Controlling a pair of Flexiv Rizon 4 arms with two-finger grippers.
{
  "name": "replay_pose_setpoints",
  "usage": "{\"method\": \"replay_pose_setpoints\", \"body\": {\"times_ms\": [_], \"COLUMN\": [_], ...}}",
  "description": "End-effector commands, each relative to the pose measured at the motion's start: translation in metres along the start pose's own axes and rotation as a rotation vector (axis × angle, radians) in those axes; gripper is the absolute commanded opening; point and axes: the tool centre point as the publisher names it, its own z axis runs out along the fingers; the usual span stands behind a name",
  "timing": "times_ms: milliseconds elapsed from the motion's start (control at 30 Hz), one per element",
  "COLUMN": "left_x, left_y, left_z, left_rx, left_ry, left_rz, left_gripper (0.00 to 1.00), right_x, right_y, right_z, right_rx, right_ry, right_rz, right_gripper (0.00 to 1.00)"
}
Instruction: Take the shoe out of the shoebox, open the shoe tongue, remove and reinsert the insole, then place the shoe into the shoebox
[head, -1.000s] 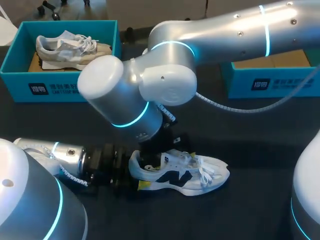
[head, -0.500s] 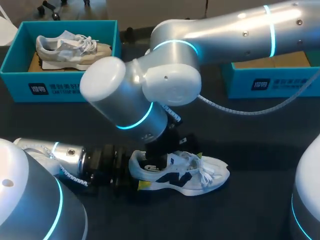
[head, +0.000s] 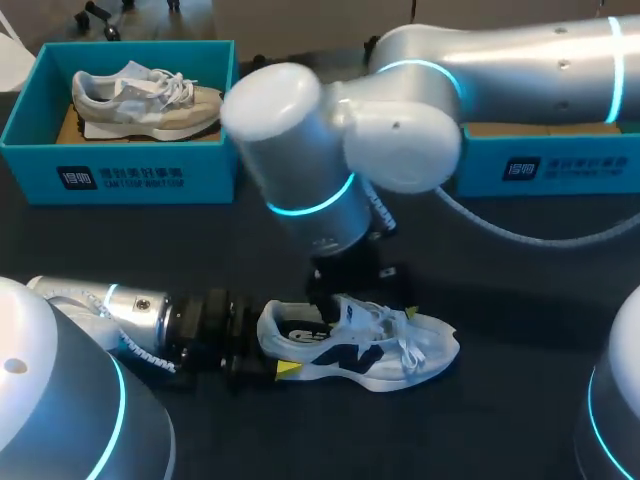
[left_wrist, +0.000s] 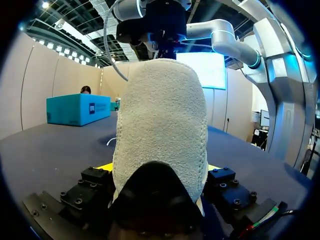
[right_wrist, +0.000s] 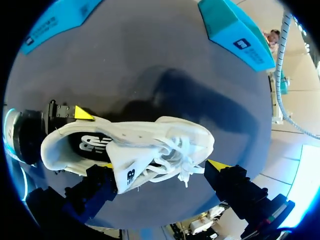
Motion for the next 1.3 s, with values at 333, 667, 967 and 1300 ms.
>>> {"method": "replay_pose_setpoints", "body": {"times_ms": [333,667,967,1300], "left_x": [-0.001,-0.001,-0.001,-0.001], "left_y": [0.004,0.004,0.004,0.004], "left_z": [-0.003,-0.003,-0.003,-0.003], "left_rx": [-0.002,-0.002,-0.002,-0.002], "left_ry": [-0.002,-0.002,-0.002,-0.002], "left_rz": [-0.001,-0.001,-0.001,-0.001], "left_gripper": [0.00,0.00,0.00,0.00], "right_x": [-0.003,0.004,0.008,0.013], "right_y": [0.000,0.003,0.006,0.007], "right_z": [0.000,-0.011,-0.013,-0.017], "right_rx": [0.040,0.038,0.031,0.053], "right_ry": [0.170,0.205,0.269,0.315], "right_rz": [0.247,0.218,0.166,0.128], "right_gripper": [0.93,0.50,0.42,0.25]}}
